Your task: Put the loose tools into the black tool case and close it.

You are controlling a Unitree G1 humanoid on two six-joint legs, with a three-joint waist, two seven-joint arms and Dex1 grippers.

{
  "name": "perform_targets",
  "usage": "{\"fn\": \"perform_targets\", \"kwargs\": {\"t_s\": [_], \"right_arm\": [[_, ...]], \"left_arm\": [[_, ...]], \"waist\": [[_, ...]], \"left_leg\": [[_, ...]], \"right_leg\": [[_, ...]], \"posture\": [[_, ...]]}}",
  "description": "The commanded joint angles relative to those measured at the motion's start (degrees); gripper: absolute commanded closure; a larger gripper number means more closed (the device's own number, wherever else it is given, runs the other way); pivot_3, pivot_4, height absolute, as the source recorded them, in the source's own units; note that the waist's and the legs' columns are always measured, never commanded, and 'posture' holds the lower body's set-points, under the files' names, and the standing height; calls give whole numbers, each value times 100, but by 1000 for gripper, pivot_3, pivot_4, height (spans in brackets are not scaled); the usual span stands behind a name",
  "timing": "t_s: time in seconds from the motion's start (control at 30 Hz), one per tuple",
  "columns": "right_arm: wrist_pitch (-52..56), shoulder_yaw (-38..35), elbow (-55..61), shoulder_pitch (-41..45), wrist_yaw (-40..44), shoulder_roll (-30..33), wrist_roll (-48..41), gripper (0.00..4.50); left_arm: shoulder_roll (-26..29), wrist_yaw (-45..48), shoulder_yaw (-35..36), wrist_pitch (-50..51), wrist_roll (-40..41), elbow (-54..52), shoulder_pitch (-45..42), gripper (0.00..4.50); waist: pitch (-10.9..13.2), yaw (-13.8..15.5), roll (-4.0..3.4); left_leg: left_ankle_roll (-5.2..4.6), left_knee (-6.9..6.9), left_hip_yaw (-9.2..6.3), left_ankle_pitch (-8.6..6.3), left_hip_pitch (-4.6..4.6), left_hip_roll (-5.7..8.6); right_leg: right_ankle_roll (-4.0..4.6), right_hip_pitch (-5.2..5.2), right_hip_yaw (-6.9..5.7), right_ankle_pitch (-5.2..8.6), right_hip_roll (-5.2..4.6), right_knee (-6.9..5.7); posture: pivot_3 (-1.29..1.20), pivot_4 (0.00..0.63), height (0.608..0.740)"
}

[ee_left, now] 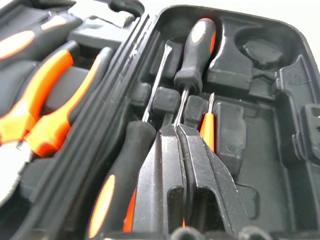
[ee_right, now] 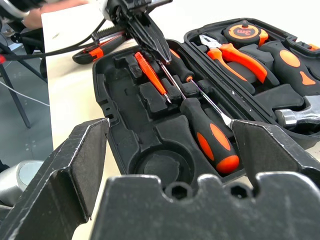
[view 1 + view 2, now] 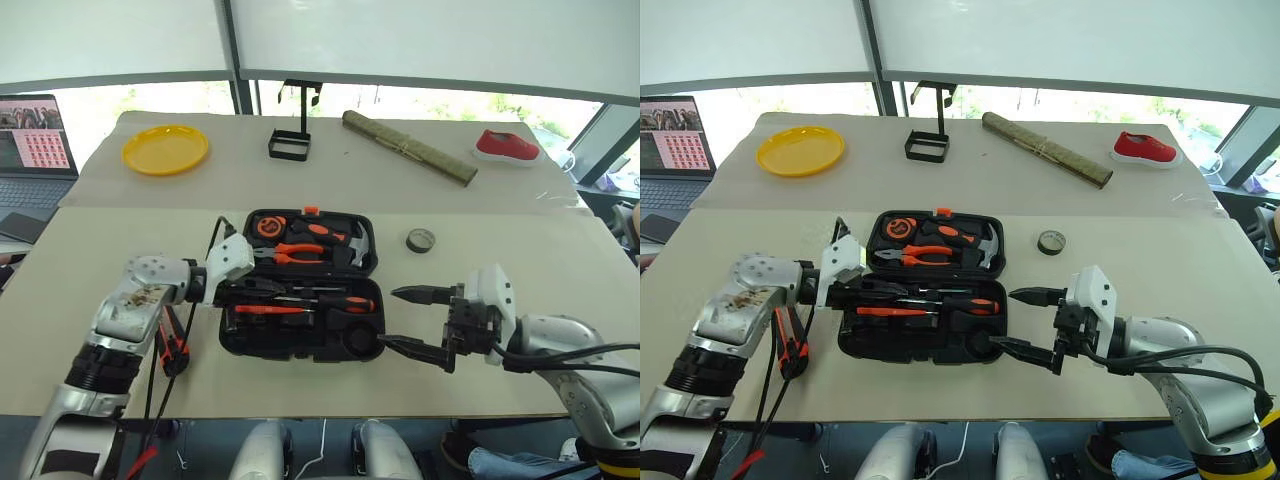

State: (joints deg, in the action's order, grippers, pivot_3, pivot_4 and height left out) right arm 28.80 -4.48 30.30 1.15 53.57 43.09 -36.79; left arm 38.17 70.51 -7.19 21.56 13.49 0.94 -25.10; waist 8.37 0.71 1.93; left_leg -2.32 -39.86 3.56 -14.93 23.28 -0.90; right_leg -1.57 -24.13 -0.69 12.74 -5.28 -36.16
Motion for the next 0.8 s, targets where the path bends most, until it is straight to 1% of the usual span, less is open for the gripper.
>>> {"fn": "perform_targets", "kwargs": {"t_s": [0.03,0.17,0.27,0.37,0.63,0.8], "right_arm": [[-107,-172,97,-22,-28,-34,-55,0],[-122,-154,79,-7,-51,-62,-25,0],[-124,-116,44,71,-101,-118,9,0],[-110,-95,35,118,-125,-142,25,0],[-97,-39,8,172,-199,-228,94,0],[-95,-6,-17,219,-213,-273,123,0]], "left_arm": [[21,-11,-27,-147,38,-89,119,4427],[53,-50,-83,-145,-1,-61,196,4427],[128,-27,-164,-264,-116,37,284,4427],[168,99,-171,-460,-42,-32,405,4427],[260,-113,-197,-660,-229,121,670,4427],[184,-346,-205,-653,-242,260,718,4427]], "waist": [[0,0,0],[0,1,0],[0,0,0],[-1,-1,-1],[-2,-4,-3],[-5,-6,-8]], "left_leg": [[0,0,1,0,0,1],[0,0,0,0,-2,-1],[0,0,0,0,-2,-1],[0,2,0,0,-6,-1],[0,3,1,0,-10,-3],[0,3,1,0,-16,-3]], "right_leg": [[0,0,1,0,-1,0],[0,1,1,0,-1,-1],[0,1,1,0,-1,0],[1,2,2,0,-1,-1],[1,5,2,0,-1,-1],[2,10,3,0,-1,-2]], "posture": [[0,150,740],[0,150,740],[0,150,740],[0,150,740],[0,150,740],[0,150,740]]}}
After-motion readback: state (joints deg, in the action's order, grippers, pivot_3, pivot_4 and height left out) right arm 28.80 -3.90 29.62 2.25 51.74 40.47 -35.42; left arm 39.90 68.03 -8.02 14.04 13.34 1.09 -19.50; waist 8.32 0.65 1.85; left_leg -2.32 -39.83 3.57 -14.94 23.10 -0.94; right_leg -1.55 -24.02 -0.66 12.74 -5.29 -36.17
